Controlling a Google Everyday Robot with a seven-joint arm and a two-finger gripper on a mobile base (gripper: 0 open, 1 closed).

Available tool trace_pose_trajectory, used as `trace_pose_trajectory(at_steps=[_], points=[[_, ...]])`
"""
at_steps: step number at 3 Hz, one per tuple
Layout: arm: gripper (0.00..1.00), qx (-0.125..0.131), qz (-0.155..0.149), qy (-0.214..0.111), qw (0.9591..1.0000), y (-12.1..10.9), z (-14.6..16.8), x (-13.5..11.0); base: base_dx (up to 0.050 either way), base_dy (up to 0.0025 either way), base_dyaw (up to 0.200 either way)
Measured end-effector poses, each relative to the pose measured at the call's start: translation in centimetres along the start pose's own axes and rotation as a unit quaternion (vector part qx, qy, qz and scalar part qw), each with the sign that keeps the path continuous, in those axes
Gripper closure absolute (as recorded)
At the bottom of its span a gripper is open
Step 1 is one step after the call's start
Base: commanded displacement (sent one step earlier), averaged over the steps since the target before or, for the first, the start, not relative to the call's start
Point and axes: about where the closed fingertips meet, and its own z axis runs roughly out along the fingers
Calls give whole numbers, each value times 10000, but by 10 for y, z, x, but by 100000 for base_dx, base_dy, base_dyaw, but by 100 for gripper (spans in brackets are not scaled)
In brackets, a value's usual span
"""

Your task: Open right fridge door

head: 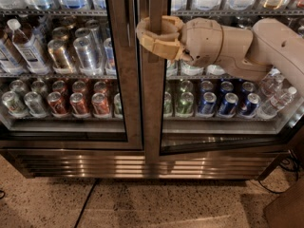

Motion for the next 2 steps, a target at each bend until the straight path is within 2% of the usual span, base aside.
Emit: trace_pose_trajectory(at_steps=[1, 2], points=[[100, -1, 0, -1, 10000, 2, -1, -3, 0, 0, 0], [100, -138, -22, -37, 9999, 13, -2, -4, 0, 0, 0]])
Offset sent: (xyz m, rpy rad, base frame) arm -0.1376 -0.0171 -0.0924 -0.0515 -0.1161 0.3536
